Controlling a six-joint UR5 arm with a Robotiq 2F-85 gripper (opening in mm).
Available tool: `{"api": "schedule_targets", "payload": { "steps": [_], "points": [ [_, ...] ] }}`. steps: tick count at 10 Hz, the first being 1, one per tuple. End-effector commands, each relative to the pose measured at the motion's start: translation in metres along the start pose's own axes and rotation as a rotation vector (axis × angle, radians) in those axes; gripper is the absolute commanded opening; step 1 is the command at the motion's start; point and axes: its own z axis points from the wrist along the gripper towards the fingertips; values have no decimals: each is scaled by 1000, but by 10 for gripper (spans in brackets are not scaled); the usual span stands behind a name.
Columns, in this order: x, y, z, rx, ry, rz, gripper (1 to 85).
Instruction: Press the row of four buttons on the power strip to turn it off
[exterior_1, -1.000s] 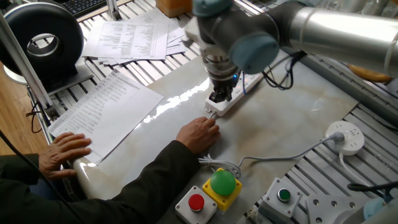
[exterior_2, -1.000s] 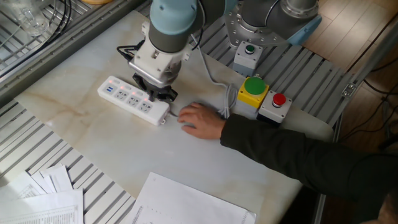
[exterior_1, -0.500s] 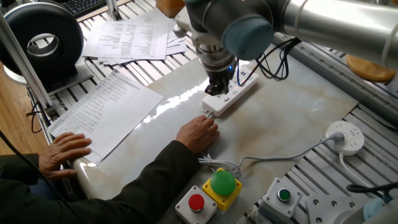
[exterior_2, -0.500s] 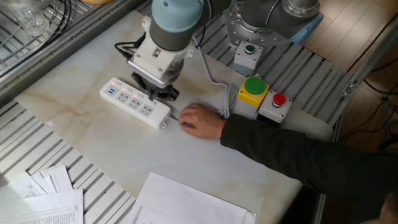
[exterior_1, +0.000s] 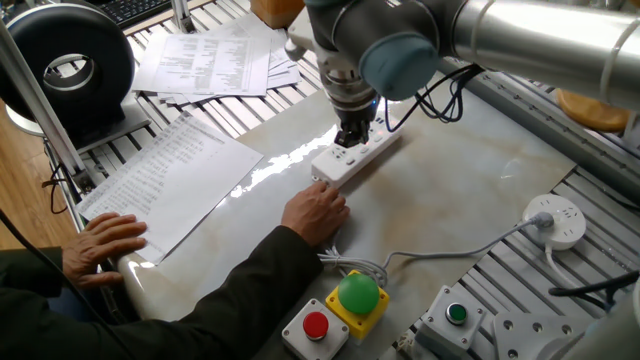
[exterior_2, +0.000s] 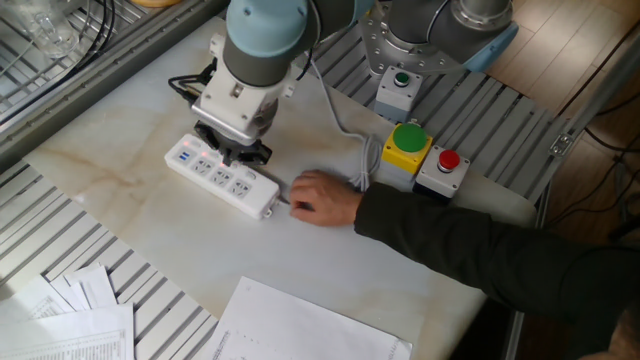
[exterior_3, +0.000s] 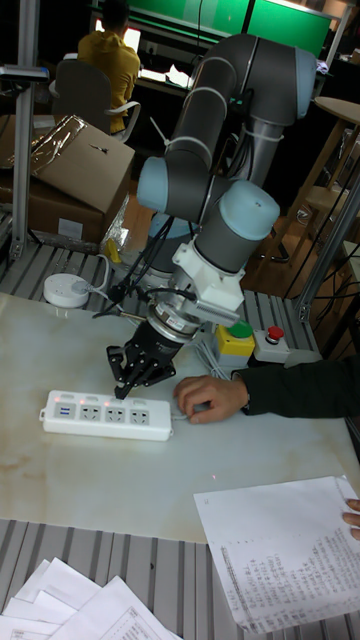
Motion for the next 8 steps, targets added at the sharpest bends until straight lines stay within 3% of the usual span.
{"api": "schedule_targets", "payload": {
  "steps": [1,6,7,8],
  "points": [
    [-3,1,12,-22,-19,0,10],
    [3,11,22,-21,-36,11,10],
    [4,15,18,-18,-33,15,10],
    [5,16,5,17,-13,20,10]
  ]
}}
